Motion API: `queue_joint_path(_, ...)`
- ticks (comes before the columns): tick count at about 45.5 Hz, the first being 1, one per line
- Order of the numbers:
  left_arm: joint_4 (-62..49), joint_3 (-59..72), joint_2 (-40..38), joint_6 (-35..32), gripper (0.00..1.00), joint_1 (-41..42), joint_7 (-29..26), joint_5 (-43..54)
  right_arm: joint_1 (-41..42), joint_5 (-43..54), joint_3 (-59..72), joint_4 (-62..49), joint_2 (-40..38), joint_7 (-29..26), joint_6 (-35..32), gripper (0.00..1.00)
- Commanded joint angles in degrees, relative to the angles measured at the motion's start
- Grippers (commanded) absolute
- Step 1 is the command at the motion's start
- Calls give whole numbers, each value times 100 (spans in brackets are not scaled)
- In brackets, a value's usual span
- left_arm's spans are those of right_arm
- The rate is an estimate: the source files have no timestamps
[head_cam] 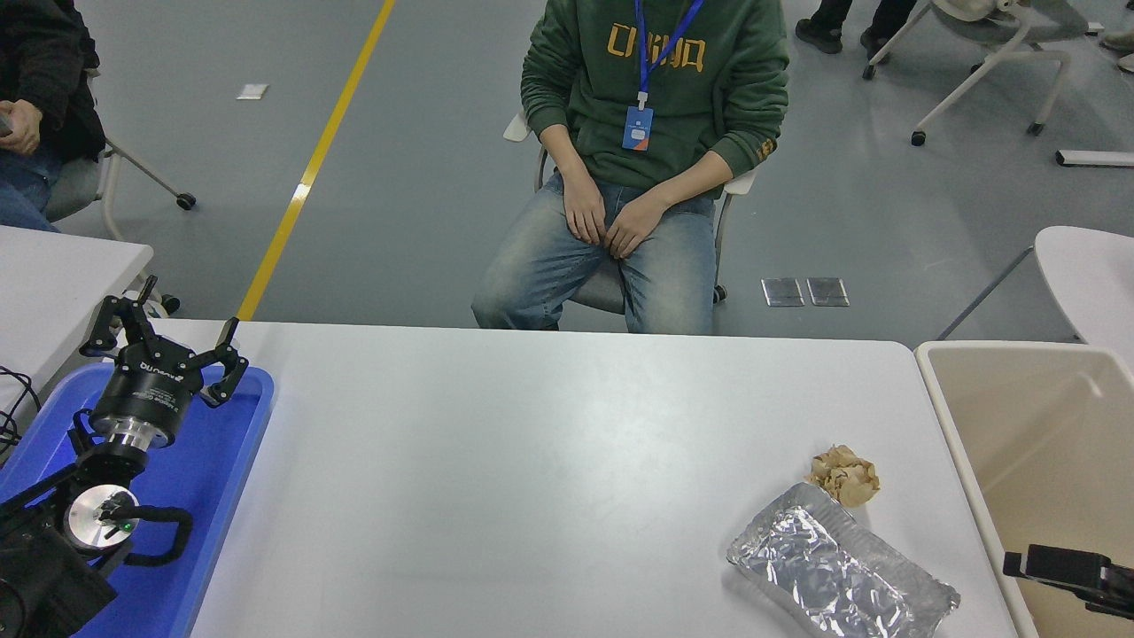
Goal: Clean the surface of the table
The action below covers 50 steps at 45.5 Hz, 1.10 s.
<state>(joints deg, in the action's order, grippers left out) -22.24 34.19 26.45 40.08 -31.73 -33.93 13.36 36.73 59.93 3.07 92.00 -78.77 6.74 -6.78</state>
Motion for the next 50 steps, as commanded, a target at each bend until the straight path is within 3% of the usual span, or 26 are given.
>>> queue_joint_path(1, 0, 0, 0, 0, 100, 0, 0, 0, -219, -42, 168, 2, 371, -489, 53, 99)
queue_joint_path(18, 0, 0, 0, 0, 100, 0, 0, 0, -298, -1255, 150, -464, 1329, -1034, 124, 94)
queue_joint_path(50, 0, 0, 0, 0, 100, 0, 0, 0, -386, -1712, 54, -1316, 2384, -1061, 414, 90)
